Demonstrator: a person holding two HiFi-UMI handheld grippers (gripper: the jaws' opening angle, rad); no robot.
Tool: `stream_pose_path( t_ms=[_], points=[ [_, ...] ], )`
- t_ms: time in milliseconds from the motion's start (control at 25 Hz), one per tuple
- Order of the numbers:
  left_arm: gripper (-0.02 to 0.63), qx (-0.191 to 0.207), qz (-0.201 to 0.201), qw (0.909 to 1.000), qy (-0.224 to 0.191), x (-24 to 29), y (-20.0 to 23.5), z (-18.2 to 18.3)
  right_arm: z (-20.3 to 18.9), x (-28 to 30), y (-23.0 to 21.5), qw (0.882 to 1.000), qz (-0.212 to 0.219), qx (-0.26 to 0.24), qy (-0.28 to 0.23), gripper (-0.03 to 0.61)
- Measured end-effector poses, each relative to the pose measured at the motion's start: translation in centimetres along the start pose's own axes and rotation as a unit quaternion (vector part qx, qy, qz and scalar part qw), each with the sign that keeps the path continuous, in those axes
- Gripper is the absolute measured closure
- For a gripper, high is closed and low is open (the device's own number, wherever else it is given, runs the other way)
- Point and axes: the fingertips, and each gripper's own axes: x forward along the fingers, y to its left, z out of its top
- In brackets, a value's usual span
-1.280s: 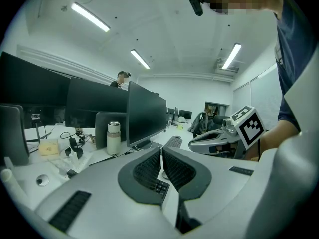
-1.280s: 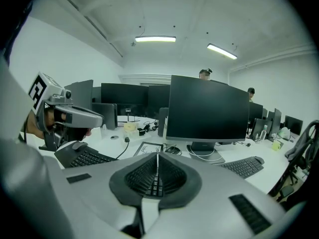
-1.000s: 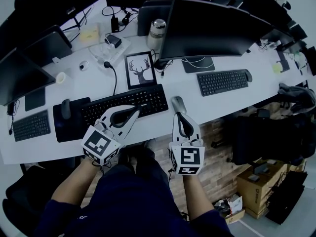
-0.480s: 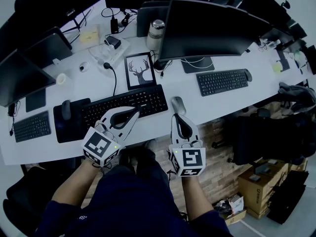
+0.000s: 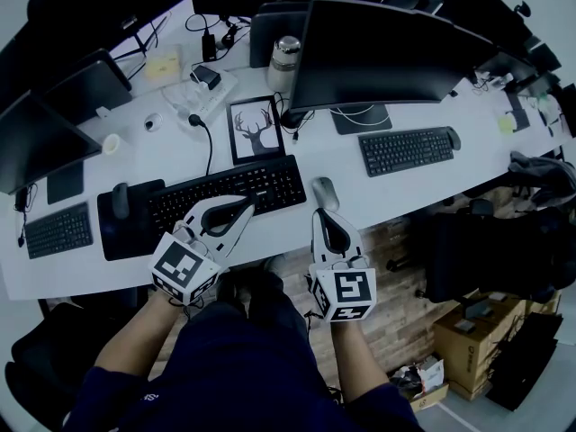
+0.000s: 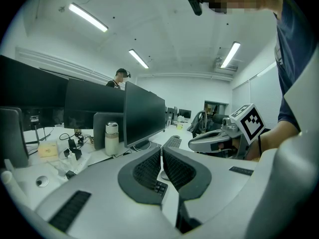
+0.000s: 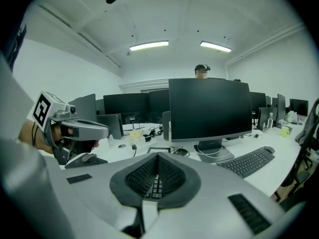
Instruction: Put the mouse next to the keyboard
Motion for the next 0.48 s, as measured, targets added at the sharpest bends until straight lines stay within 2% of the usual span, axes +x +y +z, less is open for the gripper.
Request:
stream_pose_path(
  t_ms=[480],
  points=[
    [0.575,-0.002,0.003,1.0,0.001,0.63,0.25,-0.03,0.07,0.6,-0.46,1.0,0.006,0.001,0.0,0.577]
  ],
)
